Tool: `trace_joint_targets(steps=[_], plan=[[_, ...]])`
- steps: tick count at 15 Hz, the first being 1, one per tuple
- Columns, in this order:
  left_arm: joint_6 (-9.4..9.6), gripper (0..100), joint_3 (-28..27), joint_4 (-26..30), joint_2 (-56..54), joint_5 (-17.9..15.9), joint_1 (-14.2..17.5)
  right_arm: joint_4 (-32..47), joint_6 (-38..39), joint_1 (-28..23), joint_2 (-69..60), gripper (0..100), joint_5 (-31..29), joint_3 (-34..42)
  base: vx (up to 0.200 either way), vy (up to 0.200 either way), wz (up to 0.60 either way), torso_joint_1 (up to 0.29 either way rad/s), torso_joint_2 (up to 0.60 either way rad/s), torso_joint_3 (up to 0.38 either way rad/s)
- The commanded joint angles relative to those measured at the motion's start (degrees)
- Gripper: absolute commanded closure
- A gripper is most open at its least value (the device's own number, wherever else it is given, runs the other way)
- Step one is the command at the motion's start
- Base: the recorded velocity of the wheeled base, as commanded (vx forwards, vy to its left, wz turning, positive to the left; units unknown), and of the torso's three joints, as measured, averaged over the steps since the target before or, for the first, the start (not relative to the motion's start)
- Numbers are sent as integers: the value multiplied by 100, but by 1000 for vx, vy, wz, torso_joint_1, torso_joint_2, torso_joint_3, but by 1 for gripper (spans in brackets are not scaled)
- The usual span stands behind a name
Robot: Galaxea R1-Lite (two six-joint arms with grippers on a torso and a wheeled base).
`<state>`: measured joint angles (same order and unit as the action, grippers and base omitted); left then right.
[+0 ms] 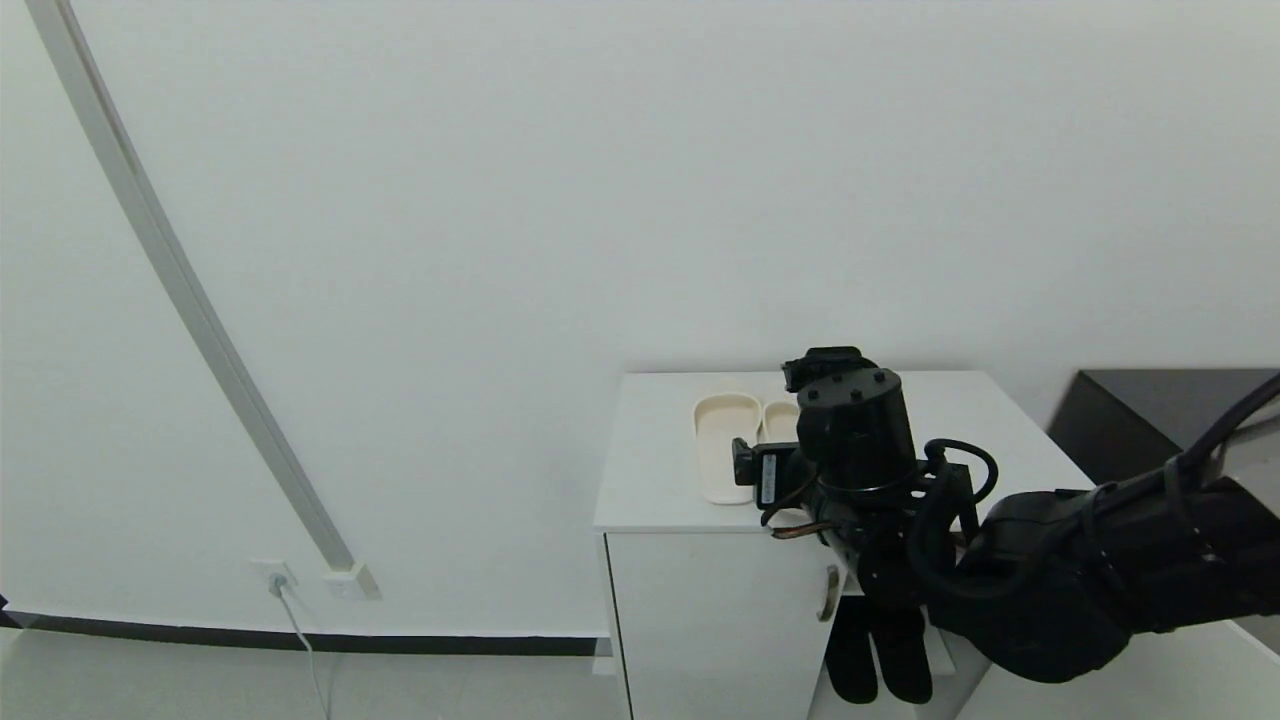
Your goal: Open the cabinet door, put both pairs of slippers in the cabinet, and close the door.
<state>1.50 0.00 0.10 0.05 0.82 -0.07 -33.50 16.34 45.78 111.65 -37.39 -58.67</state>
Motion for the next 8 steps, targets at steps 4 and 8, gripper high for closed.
trace_joint_targets(steps=[4, 8], plan=[[-27, 100, 0, -1, 4, 15, -1, -693, -8, 63, 498, 0, -5, 436, 150, 0, 0, 11, 7, -2], [-27, 100, 0, -1, -5, 15, -1, -1326, -43, -104, 1095, 0, 12, 392, 0, 0, 0, 0, 0, 0]])
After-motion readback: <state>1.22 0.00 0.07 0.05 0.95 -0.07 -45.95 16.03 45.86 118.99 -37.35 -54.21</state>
